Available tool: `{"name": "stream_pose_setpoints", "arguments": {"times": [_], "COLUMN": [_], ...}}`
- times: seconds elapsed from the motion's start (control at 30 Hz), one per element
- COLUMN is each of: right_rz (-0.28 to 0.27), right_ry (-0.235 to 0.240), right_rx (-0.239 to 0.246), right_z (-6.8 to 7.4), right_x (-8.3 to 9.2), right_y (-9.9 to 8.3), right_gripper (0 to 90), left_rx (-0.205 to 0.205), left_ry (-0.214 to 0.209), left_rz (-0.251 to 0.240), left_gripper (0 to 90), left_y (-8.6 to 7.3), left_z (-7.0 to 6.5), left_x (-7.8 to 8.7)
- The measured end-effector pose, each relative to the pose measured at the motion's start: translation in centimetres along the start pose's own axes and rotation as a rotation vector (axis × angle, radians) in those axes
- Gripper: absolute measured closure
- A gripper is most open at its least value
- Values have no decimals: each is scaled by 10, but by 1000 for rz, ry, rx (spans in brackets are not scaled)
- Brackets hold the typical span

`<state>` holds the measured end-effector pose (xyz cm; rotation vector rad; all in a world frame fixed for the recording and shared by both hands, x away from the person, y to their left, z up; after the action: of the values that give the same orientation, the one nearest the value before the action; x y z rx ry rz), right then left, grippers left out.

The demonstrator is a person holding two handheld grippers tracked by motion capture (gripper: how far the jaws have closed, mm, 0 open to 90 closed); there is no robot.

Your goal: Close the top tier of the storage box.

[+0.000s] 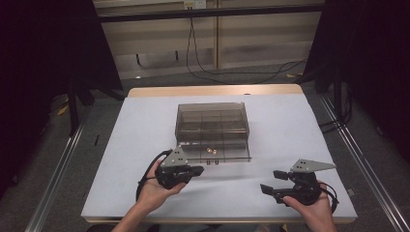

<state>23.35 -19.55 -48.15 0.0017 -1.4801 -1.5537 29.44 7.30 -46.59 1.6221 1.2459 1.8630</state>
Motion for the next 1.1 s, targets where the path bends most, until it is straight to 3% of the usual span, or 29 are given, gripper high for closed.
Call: {"name": "stream_pose_setpoints", "arguments": {"times": [0.1,0.4,1.1], "right_rz": [11,21,75], "right_ry": [5,8,18], "right_rx": [11,15,30], "right_z": [2,0,-6], "right_x": [-3,-6,-16], "right_y": [-1,-1,-8], "right_gripper": [240,245,251], "left_rx": [4,-22,-10], "left_ry": [18,-7,-8], "left_rz": [21,70,51], "left_gripper": [900,900,900], "left_y": [-1,-1,7], "left_z": [0,-7,0], "left_x": [-6,-23,-34]}}
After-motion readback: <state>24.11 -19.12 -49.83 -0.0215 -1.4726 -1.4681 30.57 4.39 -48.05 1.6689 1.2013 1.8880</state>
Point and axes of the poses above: each handheld gripper's, and its own axes: x roughly backward along the jaws, y roughly out of its top, z roughly to its left, the point moved 7 cm from there along -x, roughly forward along the jaws
